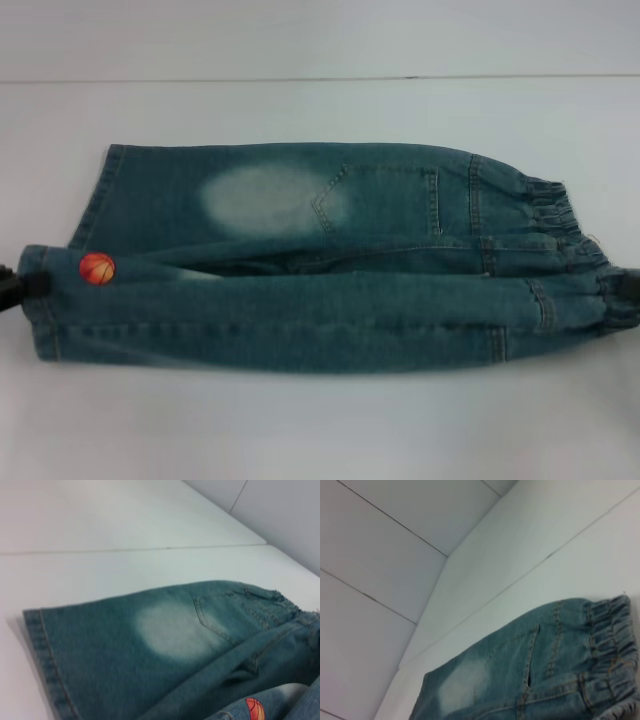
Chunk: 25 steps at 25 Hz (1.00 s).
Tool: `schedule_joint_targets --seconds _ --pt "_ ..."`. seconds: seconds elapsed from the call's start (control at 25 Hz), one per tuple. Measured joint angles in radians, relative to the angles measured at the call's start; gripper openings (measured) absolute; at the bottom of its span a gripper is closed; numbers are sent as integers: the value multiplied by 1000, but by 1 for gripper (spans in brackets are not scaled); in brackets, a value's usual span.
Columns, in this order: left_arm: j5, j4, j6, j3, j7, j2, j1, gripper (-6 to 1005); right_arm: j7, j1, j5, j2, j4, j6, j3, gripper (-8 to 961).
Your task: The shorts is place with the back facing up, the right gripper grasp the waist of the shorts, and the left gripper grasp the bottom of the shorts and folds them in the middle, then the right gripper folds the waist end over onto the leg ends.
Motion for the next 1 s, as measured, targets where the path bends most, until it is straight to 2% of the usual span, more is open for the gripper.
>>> schedule_joint_targets --seconds 0.24,0.76,1.0 --pt "-30 0 0 1 -6 9 -22 50 7 17 26 -1 -20 -9 0 54" --pt "-106 -8 -37 -1 -27 24 -68 50 24 62 87 -37 -26 -14 0 55" --pt "-113 -26 -79 6 -34 24 -98 49 43 91 105 -40 -50 2 1 55"
